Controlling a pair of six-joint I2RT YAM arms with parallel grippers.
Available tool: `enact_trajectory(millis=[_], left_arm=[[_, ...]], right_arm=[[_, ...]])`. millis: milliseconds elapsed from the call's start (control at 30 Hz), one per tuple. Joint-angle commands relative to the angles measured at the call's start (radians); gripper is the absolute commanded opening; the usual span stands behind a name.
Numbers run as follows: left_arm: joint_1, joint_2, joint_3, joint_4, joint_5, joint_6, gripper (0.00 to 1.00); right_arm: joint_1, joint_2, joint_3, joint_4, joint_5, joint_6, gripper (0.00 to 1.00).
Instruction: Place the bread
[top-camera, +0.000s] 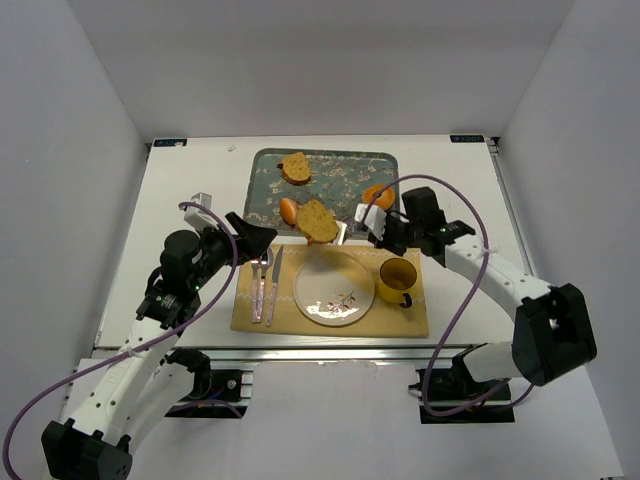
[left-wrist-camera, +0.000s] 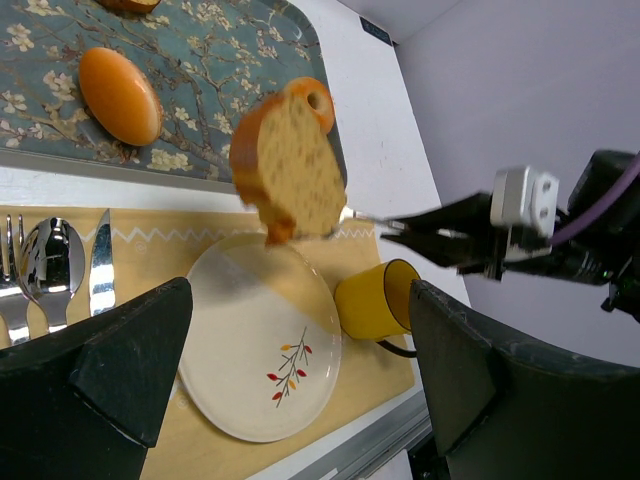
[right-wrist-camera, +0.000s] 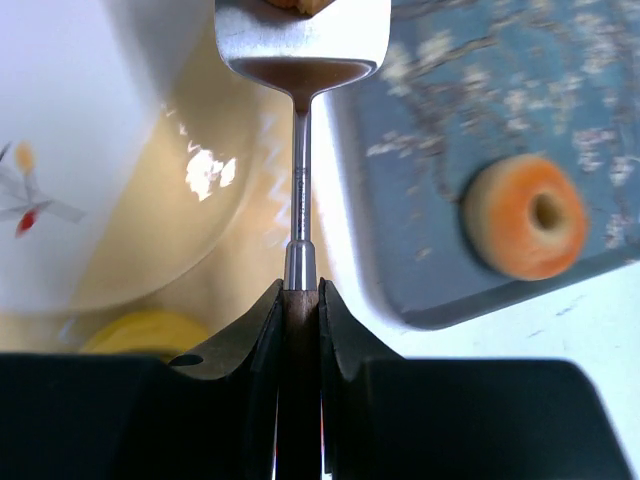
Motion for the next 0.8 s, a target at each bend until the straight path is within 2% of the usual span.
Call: enact_trajectory(millis=[0, 300, 500, 767], left_arm=[[0.007, -0.018, 0.020, 0.001, -0.004, 0.003, 0.98], [0.007, -0.044, 0.017, -0.015, -0.004, 0.002, 0.98], [0.007, -0.070, 0.012, -0.035, -0.011, -0.003, 0.98], [0.007, -0.101, 0.005, -0.049, -0.024, -0.006, 0.98]], right_arm=[[0.008, -0.084, -0.064, -0.073, -0.077, -0.156, 0.00], [0.024, -0.189, -0.209, -0.078, -0.030, -0.341, 0.00], [0.036, -0.201, -0.249, 0.030, 0.039, -0.376, 0.00], [0.039, -0.229, -0.380, 0.235, 0.110, -0.473, 0.00]])
